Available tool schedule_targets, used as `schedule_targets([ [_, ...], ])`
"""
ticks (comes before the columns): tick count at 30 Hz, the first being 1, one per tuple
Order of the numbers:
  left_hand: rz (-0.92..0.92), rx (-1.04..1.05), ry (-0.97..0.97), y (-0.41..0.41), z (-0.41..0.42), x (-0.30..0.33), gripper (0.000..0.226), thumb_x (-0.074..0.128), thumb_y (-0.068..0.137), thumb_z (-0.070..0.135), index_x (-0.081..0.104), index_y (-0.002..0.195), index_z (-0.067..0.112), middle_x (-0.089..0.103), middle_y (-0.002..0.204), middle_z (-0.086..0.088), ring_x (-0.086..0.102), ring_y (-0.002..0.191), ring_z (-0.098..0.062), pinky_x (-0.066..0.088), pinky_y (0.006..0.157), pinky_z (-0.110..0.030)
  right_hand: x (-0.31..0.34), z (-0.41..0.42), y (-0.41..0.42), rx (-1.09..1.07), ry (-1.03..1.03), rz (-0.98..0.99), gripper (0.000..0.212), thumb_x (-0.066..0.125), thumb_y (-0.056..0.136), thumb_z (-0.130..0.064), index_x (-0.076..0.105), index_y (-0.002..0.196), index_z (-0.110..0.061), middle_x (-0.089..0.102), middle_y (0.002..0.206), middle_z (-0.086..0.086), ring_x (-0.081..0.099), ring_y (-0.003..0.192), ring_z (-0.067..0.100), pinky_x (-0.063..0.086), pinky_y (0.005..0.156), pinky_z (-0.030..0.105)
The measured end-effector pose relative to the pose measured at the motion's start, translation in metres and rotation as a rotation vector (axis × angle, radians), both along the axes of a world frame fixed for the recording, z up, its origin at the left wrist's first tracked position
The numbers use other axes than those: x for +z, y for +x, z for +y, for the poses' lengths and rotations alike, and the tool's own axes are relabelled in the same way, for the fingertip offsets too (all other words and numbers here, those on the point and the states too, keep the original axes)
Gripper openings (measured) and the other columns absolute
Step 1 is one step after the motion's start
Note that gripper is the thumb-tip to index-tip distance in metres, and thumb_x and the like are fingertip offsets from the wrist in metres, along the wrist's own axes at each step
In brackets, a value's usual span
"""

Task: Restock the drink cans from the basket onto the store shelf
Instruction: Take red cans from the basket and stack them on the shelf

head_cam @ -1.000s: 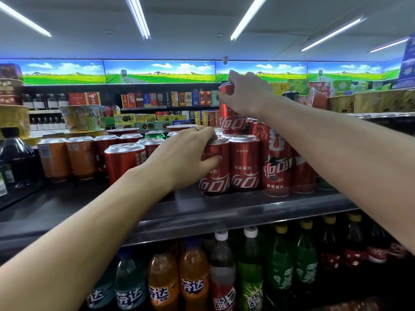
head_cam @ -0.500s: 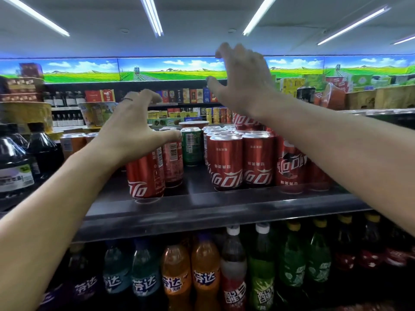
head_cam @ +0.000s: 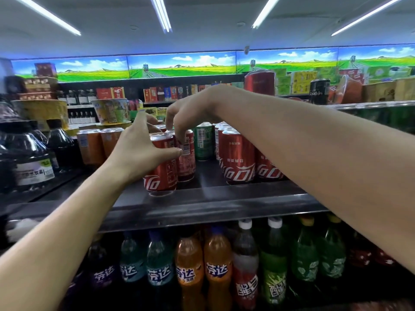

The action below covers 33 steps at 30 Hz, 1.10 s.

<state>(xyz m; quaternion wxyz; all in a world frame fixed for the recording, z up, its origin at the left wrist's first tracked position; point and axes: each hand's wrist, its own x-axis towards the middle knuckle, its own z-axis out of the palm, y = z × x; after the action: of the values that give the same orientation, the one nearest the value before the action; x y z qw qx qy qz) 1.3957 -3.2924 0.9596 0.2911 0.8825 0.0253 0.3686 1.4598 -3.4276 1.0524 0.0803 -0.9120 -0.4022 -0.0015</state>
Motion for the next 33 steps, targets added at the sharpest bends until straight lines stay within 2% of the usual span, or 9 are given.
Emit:
schedule_targets([
  [5, -0.014, 0.001, 0.011, 0.0, 0.001, -0.002, 0.083, 0.093, 0.073, 0.037, 0.044, 0.136, 0.013, 0.06, 0.129, -0.009, 0.057, 0.118, -0.025, 0.045, 0.087, -0.037, -0.006, -0.003, 0.012, -0.003, 0.022, 0.048, 0.052, 0.072, 0.091, -0.01, 0.052, 0.14, -0.007, 0.054, 0.139, 0.009, 0.052, 0.117, 0.021, 0.048, 0.078, 0.025],
  [11, -0.042, 0.008, 0.119, -0.005, -0.001, -0.002, 0.087, 0.092, 0.073, 0.041, 0.044, 0.139, 0.011, 0.058, 0.132, -0.01, 0.052, 0.117, -0.019, 0.04, 0.093, -0.032, -0.014, -0.008, 0.018, -0.003, 0.069, -0.026, 0.051, 0.073, 0.092, -0.024, 0.05, 0.137, -0.019, 0.049, 0.14, 0.002, 0.049, 0.126, 0.022, 0.046, 0.097, 0.036],
  [14, -0.098, 0.052, 0.24, -0.01, -0.005, -0.002, 0.088, 0.091, 0.074, 0.041, 0.041, 0.141, 0.01, 0.053, 0.137, -0.015, 0.054, 0.122, -0.03, 0.049, 0.098, -0.044, -0.017, -0.013, 0.019, 0.003, 0.13, -0.028, 0.048, 0.073, 0.092, -0.027, 0.052, 0.134, -0.018, 0.049, 0.14, 0.003, 0.049, 0.126, 0.022, 0.046, 0.092, 0.032],
  [17, -0.285, 0.182, 0.457, -0.013, -0.015, -0.001, 0.082, 0.087, 0.077, 0.036, 0.044, 0.139, 0.004, 0.051, 0.131, -0.02, 0.058, 0.113, -0.04, 0.049, 0.091, -0.051, -0.02, -0.021, 0.021, 0.015, 0.284, 0.004, 0.046, 0.074, 0.092, -0.022, 0.052, 0.133, -0.017, 0.047, 0.131, 0.002, 0.049, 0.117, 0.02, 0.046, 0.079, 0.025],
  [22, -0.547, 0.139, 0.482, -0.014, -0.042, 0.001, 0.062, 0.082, 0.08, 0.029, 0.051, 0.126, 0.001, 0.053, 0.123, -0.02, 0.056, 0.108, -0.036, 0.047, 0.093, -0.045, -0.009, -0.038, 0.028, -0.023, 0.667, -0.019, 0.047, 0.079, 0.083, -0.018, 0.058, 0.125, -0.014, 0.058, 0.121, 0.008, 0.06, 0.104, 0.023, 0.059, 0.089, 0.042],
  [24, -0.535, 0.092, 0.479, -0.011, -0.051, 0.0, 0.056, 0.081, 0.082, 0.029, 0.052, 0.122, 0.001, 0.055, 0.119, -0.018, 0.058, 0.104, -0.034, 0.046, 0.086, -0.039, 0.001, -0.044, 0.029, -0.061, 0.905, -0.051, 0.041, 0.079, 0.075, -0.023, 0.062, 0.112, -0.019, 0.063, 0.114, 0.01, 0.065, 0.1, 0.027, 0.06, 0.09, 0.046],
  [27, -0.432, 0.004, 0.49, -0.003, -0.065, -0.005, 0.051, 0.077, 0.087, 0.037, 0.053, 0.12, 0.006, 0.057, 0.114, -0.011, 0.061, 0.097, -0.03, 0.048, 0.077, -0.037, 0.018, -0.056, 0.024, -0.128, 1.086, -0.177, 0.024, 0.076, 0.082, -0.023, 0.064, 0.103, -0.022, 0.065, 0.112, 0.007, 0.066, 0.101, 0.024, 0.056, 0.071, 0.022],
  [29, -0.367, -0.046, 0.488, 0.003, -0.074, -0.01, 0.052, 0.076, 0.088, 0.044, 0.052, 0.12, 0.01, 0.056, 0.115, -0.005, 0.059, 0.095, -0.024, 0.05, 0.075, -0.038, 0.026, -0.066, 0.025, -0.165, 1.07, -0.289, 0.022, 0.073, 0.088, -0.022, 0.066, 0.109, -0.018, 0.06, 0.112, 0.003, 0.061, 0.096, 0.018, 0.044, 0.054, 0.011],
  [33, -0.223, -0.171, 0.374, 0.013, -0.088, -0.022, 0.062, 0.081, 0.084, 0.049, 0.049, 0.124, 0.014, 0.052, 0.118, 0.004, 0.056, 0.101, -0.016, 0.051, 0.088, -0.035, 0.023, -0.079, 0.028, -0.208, 0.937, -0.431, 0.028, 0.072, 0.091, -0.028, 0.067, 0.117, -0.016, 0.055, 0.11, 0.002, 0.055, 0.097, 0.017, 0.036, 0.054, 0.01],
])
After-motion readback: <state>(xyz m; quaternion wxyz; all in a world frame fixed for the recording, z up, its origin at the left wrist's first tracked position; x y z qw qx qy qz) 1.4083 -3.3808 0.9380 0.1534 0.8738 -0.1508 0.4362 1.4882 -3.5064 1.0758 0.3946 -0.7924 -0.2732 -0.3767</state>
